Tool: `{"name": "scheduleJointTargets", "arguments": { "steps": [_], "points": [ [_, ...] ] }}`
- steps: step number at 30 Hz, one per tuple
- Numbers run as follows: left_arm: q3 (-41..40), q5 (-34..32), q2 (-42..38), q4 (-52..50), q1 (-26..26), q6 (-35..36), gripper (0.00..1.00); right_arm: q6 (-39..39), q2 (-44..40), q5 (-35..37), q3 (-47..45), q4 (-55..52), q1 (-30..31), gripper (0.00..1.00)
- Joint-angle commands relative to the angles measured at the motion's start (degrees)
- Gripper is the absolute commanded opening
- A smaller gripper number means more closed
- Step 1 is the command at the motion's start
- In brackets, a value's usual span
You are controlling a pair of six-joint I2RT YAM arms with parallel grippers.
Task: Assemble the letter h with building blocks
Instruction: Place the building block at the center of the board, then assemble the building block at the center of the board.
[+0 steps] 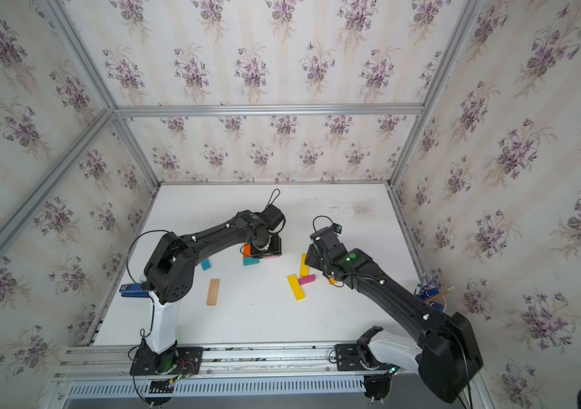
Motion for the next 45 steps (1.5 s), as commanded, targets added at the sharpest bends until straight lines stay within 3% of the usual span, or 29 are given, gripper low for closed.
{"name": "scheduleJointTargets", "arguments": {
  "steps": [1, 7, 14, 17, 22, 26, 32, 38, 45],
  "points": [
    [0.53, 0.37, 1.63, 0.92, 0.0, -0.71, 0.6, 0.0, -0.6, 0.16, -0.32, -0.91, -0.13, 0.72],
    [0.79, 2.12, 3.69, 2.48, -0.32, -1.21, 0.69, -0.19, -0.54, -0.18, -0.33, -0.86, -0.18, 0.72],
    [0.27, -0.03, -1.43, 1.1, -0.99, -0.88, 0.83, -0.76, 0.6, -2.15, -0.08, 0.41, -0.13, 0.76],
    [-1.4, -2.52, -6.76, -0.75, -0.96, -0.58, 0.83, -1.66, 2.1, -4.26, 0.24, 3.15, -0.11, 0.76],
    [-10.75, -9.73, -24.28, -1.79, 0.25, -0.3, 0.82, -4.2, 10.03, -10.3, 3.73, 7.8, 0.05, 0.75],
    [-21.05, -12.96, -41.61, -2.62, 4.41, 1.49, 0.82, -4.49, 17.17, -13.03, 6.29, 12.27, 0.54, 0.7],
    [-33.99, -6.42, -58.8, -3.38, 16.25, 5.15, 0.83, -4.5, 29.44, -15.19, 12.27, 16.09, 2.91, 0.68],
    [-41.11, -1.11, -63.77, -3.41, 23.44, 6.26, 0.83, -3.0, 37.29, -15.74, 15.24, 18.29, 3.72, 0.66],
    [-44.2, 2.1, -63.43, -1.41, 26.12, 6.32, 0.82, -2.91, 40.8, -15.41, 16.55, 17.91, 5.34, 0.62]
  ]
}}
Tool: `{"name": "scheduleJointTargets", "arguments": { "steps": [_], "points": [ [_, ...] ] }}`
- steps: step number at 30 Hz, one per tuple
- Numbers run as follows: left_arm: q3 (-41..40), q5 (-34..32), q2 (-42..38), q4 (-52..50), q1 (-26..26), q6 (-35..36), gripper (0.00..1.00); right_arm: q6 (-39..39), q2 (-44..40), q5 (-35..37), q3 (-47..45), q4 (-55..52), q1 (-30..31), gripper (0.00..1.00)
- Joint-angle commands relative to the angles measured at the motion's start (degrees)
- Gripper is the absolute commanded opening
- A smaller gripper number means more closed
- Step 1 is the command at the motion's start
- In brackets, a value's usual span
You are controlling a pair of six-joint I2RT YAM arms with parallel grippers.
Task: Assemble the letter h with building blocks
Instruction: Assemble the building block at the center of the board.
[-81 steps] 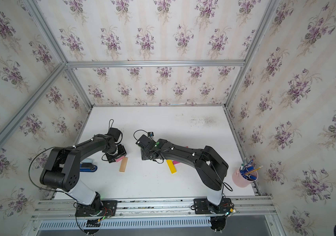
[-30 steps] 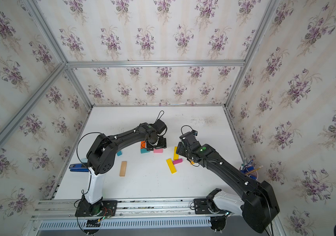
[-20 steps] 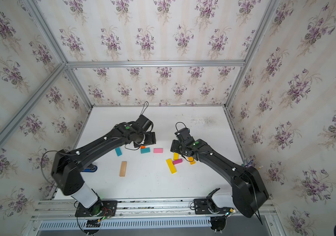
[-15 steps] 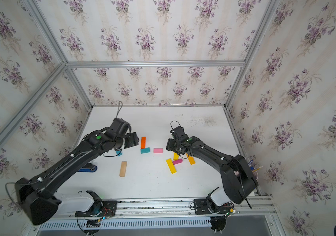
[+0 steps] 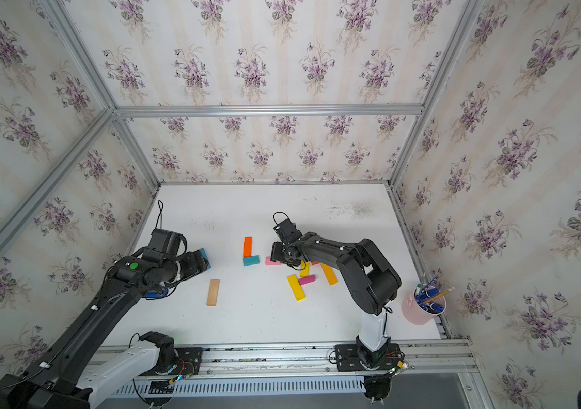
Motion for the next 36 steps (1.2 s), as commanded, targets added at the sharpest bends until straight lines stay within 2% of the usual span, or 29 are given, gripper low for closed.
{"name": "scheduleJointTargets", "arguments": {
  "steps": [1, 8, 12, 23, 26, 29, 36],
  "points": [
    [-0.76, 2.34, 0.21, 2.15, 0.7, 0.7, 0.82, 0.29, 1.16, 0.11, 0.44, -0.01, 0.32, 0.61],
    [-2.46, 2.96, 0.55, 3.45, 1.26, 0.38, 0.82, 0.78, 1.77, 0.27, 0.3, 0.49, 0.55, 0.57],
    [-2.58, 3.01, 1.08, 3.74, 1.4, 0.6, 0.82, 0.84, 2.6, 0.04, 1.17, 0.44, 0.69, 0.48],
    [-4.05, 3.31, 1.87, 4.99, 1.7, 0.96, 0.82, 1.07, 3.9, 1.06, 3.32, -0.54, 1.17, 0.48],
    [-4.35, 3.4, 2.06, 5.31, 1.7, 0.96, 0.82, 1.0, 4.11, 1.27, 3.82, -1.61, 1.17, 0.52],
    [-4.36, 3.49, 2.15, 5.31, 1.71, 1.12, 0.82, 0.96, 2.34, 2.02, 2.61, -1.69, 1.4, 0.63],
    [-4.01, 3.23, 1.98, 5.17, 1.8, 1.52, 0.82, 0.74, -1.41, 6.08, 1.94, -5.27, 4.26, 0.64]
  ]
}}
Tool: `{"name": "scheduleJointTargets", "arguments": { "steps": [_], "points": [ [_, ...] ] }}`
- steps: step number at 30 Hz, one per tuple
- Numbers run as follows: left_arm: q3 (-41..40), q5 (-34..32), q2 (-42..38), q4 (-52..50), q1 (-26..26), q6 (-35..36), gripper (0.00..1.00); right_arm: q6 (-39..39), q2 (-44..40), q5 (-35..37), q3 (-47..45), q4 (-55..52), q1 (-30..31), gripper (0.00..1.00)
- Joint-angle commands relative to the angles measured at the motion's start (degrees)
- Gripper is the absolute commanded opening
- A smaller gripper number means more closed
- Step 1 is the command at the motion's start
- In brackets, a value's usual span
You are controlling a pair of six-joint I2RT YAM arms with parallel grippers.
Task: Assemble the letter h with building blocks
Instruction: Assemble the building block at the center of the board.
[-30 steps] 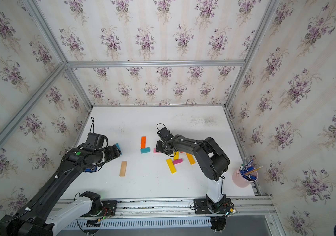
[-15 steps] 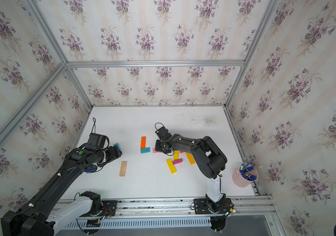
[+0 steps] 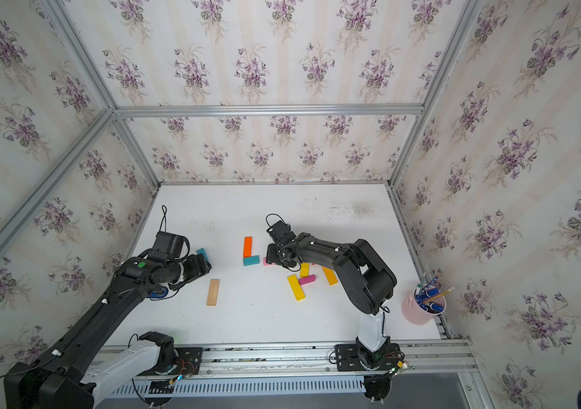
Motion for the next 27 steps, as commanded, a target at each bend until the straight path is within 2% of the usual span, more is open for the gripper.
{"name": "scheduleJointTargets", "arguments": {
  "steps": [1, 7, 10, 12, 22, 27],
  "points": [
    [0.2, 0.04, -0.18, 0.89, 0.14, 0.73, 0.82, 0.26, -2.02, 4.56, 0.12, -3.82, 1.96, 0.64],
    [-1.97, 1.0, 0.51, 2.46, 0.17, 0.27, 0.79, 2.41, -1.06, 12.48, 5.8, -12.28, 9.66, 0.63],
    [-2.33, 1.29, 0.42, 2.66, 0.15, 0.23, 0.78, 5.47, 1.75, 19.74, 9.34, -18.35, 14.34, 0.73],
    [-2.58, 1.07, -0.05, 2.8, 0.19, 0.24, 0.78, 5.45, 4.29, 21.84, 11.53, -19.79, 16.04, 0.75],
    [-2.76, 0.83, -1.22, 2.04, 0.77, 0.6, 0.79, 1.14, 17.87, 32.67, 27.54, -30.25, 19.51, 0.81],
    [-2.87, 1.09, -1.13, 2.21, 1.08, 0.74, 0.79, -1.36, 20.5, 34.2, 30.72, -30.75, 19.49, 0.84]
  ]
}}
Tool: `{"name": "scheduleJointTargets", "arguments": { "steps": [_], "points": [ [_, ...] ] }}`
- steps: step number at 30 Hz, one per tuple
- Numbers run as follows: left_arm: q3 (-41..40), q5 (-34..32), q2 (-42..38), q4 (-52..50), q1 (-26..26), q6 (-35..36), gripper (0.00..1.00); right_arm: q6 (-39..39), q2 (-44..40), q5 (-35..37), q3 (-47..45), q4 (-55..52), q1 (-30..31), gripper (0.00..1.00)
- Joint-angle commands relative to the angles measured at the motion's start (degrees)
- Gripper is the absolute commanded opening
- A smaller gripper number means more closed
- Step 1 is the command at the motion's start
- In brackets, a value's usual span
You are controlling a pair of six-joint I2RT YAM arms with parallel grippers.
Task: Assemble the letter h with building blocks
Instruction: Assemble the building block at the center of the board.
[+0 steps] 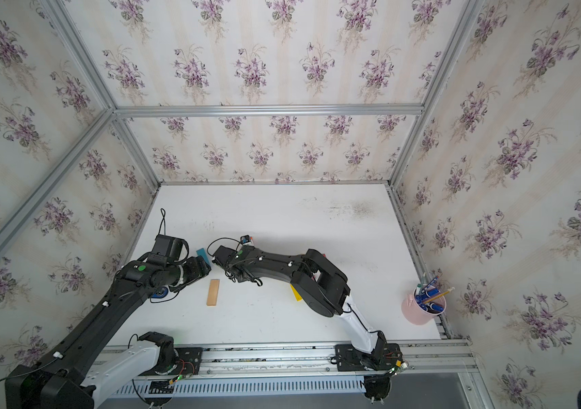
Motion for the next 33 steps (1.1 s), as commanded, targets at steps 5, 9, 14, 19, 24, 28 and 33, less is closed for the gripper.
{"name": "scheduleJointTargets", "arguments": {
  "steps": [5, 9, 14, 19, 24, 28, 33],
  "points": [
    [0.04, 0.13, 0.25, 0.11, 0.43, 0.77, 0.79, -2.75, 3.33, 3.22, 2.91, -2.58, -0.13, 0.84],
    [0.04, 0.28, 0.38, 0.19, 0.5, 0.92, 0.78, -3.12, 4.02, 2.74, 3.36, -2.24, -0.15, 0.84],
    [-0.09, 0.37, 0.36, 0.34, 0.7, 0.85, 0.78, -3.39, 4.06, 2.74, 3.49, -1.95, -0.56, 0.84],
    [-0.13, 0.41, 0.27, 0.29, 0.79, 0.94, 0.79, -3.55, 4.3, 2.38, 3.71, -1.85, -0.91, 0.84],
    [-0.07, 0.48, 0.32, 0.33, 0.87, 1.1, 0.79, -3.83, 4.56, 1.86, 3.86, -1.42, -0.96, 0.84],
    [0.04, 0.6, 0.36, 0.28, 0.88, 1.02, 0.79, -3.86, 5.0, 1.85, 4.31, -1.41, -1.08, 0.84],
    [0.04, 0.64, 0.35, 0.25, 0.88, 1.14, 0.79, -3.93, 5.0, 1.72, 4.76, -1.59, -1.17, 0.84]
  ]
}}
